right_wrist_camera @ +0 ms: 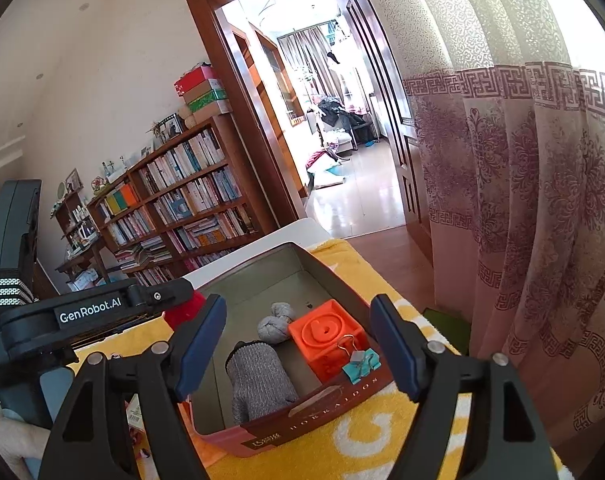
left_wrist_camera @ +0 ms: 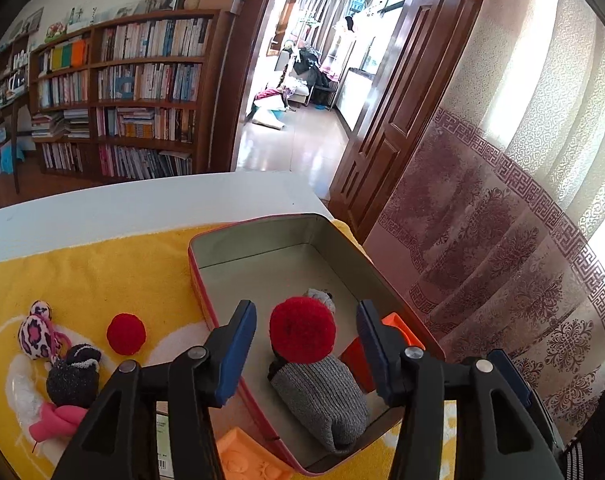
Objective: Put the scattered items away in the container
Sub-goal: 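Lift the orange cube into the tin with the right gripper while the left gripper drops the red ball in, then withdraw both grippers from the tin back toward the remaining toys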
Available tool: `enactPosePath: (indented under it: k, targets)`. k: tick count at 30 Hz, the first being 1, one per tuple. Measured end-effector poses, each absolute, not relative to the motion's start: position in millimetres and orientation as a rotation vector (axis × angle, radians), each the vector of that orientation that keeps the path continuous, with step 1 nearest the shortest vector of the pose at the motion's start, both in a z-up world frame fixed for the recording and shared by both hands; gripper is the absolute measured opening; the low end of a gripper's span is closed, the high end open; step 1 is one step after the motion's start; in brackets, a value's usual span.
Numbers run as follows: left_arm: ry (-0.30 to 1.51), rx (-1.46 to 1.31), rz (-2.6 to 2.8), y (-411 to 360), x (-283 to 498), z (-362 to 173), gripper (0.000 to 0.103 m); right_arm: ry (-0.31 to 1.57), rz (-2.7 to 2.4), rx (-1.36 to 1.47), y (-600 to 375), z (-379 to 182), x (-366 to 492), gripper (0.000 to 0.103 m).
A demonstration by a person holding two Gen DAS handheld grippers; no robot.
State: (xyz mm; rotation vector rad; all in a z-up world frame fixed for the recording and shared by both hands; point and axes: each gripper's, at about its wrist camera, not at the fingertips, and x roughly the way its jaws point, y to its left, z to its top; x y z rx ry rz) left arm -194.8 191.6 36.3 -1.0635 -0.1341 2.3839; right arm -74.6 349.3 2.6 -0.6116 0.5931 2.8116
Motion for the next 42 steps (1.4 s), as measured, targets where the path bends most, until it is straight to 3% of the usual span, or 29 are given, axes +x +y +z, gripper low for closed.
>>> enactPosePath:
  k: [14,22,29,39,42]
  targets:
    - [-0.313,-1.110,2.479,106,-166,23,0.071,0.709,2.953,-0.697,332,2,-73,0.079]
    - [-0.450,-1.187,2.568,32,-142,5,0.071,0.799,3.144,-0.946,298,-13,-81,0.079]
    - [-0.526,-1.258,2.616,-16,-119,-14,0.071,0.705,3.262,-1.087,262,-23,-78,0.079]
    - [-0.616,-1.311,2.607,-44,-95,-39,0.071,0.785,3.258,-1.461,234,-53,-91,0.079]
    - [-0.633,-1.315,2.599,-47,-92,-42,0.071,0.712,3.273,-1.464,228,-54,-89,0.079]
